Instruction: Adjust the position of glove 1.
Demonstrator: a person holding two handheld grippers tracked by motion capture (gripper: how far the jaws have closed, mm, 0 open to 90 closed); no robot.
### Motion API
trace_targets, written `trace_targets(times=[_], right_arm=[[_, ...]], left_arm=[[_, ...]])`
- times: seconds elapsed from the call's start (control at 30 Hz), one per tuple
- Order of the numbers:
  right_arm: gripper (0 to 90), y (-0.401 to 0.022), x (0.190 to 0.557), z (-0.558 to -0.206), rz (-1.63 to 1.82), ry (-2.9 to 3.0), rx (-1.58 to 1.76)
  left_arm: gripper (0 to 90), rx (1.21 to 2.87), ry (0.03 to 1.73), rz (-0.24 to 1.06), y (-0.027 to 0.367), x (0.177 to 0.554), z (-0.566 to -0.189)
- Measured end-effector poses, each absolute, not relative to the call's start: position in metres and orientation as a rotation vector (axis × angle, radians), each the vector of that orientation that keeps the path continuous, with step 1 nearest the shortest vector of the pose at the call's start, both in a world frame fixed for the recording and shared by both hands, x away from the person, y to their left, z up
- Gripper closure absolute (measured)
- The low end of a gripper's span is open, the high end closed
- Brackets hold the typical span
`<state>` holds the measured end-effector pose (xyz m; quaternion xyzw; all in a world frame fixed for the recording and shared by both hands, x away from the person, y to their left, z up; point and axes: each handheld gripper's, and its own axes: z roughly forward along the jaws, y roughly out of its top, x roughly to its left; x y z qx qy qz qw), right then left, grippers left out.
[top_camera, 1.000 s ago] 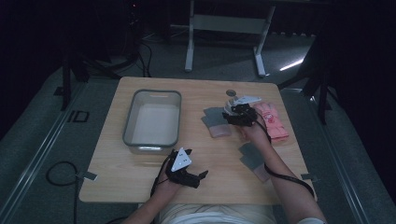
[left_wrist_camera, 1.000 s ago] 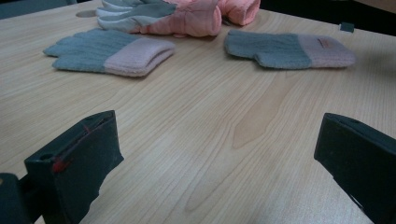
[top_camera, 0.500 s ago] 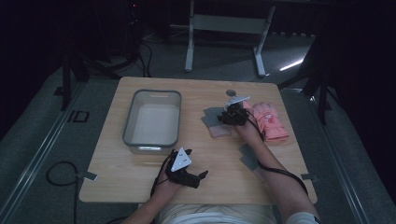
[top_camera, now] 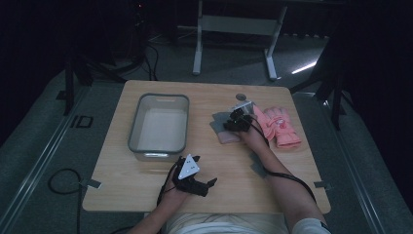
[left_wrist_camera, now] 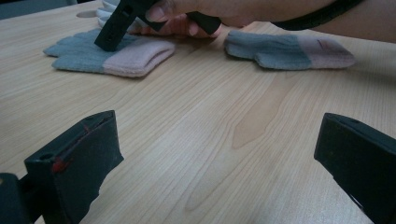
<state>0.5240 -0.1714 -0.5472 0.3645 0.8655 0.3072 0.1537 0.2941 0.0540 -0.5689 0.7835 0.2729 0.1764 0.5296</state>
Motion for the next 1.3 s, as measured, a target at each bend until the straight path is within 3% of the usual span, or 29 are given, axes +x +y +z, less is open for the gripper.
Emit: trace_targets(times=[0.13,0.4,0.73,0.77,0.93,1.07,1.3], right_arm=[[82.2,-0.167,0.523,-0.546,0.858,2.478,1.067],[85.8,-0.16,0.515,-0.538,0.87,2.453,1.243],[86.1,-0.169,0.448,-0.491,0.976,2.308,1.25],[86.1,-0.173,0.424,-0.478,1.012,2.282,1.265],[86.0,-0.178,0.392,-0.467,1.066,2.255,1.288],[86.0,-0.18,0.366,-0.474,1.044,2.249,1.31],[86.0,-0.174,0.351,-0.5,0.993,2.267,1.338]], left_arm=[[0.0,1.871,0.654,0.422,0.054,0.294,-0.569],[0.0,1.87,0.663,0.416,0.055,0.295,-0.569],[0.0,1.874,0.665,0.437,0.054,0.294,-0.569],[0.0,1.874,0.665,0.437,0.054,0.294,-0.569],[0.0,1.876,0.659,0.435,0.054,0.294,-0.569],[0.0,1.87,0.668,0.424,0.055,0.295,-0.569],[0.0,1.876,0.66,0.433,0.054,0.294,-0.569]])
